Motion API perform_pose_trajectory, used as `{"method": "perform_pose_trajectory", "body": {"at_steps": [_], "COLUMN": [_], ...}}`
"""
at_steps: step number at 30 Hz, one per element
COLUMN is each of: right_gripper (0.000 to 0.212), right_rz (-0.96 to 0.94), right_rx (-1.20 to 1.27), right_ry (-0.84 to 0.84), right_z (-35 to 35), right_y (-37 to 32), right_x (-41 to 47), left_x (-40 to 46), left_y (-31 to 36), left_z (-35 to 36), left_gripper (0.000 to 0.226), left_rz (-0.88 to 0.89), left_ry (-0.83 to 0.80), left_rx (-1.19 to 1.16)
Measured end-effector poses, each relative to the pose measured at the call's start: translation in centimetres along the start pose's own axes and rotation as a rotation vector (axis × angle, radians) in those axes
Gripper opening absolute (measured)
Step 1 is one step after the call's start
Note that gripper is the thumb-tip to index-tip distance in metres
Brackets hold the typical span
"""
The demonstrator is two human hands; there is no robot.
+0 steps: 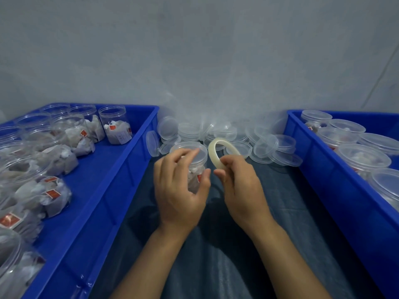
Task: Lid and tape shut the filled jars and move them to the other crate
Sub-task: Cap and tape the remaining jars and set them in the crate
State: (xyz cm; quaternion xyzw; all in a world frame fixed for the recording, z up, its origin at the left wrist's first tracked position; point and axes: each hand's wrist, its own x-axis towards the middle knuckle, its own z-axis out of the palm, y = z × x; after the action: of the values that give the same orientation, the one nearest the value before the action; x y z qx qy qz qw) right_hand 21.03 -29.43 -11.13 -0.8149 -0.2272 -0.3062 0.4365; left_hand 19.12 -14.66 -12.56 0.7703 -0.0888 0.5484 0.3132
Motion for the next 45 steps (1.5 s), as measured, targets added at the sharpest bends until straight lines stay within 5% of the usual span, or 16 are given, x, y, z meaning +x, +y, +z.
{"method": "perform_pose_trajectory", "body": {"at_steps": [8, 32, 45], "right_gripper": [0.030, 0.017, 0.014], "right_rz": [-0.163, -0.292, -0.311], "right_rx": [-0.147, -0.315, -0.351], "right_ry": [-0.011, 0.026, 0.024], "right_z": [0.0, -0.7, -0.6], "right_y": [-0.4, -0.8, -1.2], "right_x": [-0.7, -0.4, -0.5], "left_x": [-0.6, -0.4, -0.2], "left_y": [0.7, 1.0, 0.9], "left_z": [0.4, 0.2, 0.2], "left_gripper": [0.027, 0.004, 0.008], "left_rz": [0.015, -0.072, 0.010], "left_ry": [-0.031, -0.076, -0.059], "left_rx": [0.027, -0.160, 0.009]}}
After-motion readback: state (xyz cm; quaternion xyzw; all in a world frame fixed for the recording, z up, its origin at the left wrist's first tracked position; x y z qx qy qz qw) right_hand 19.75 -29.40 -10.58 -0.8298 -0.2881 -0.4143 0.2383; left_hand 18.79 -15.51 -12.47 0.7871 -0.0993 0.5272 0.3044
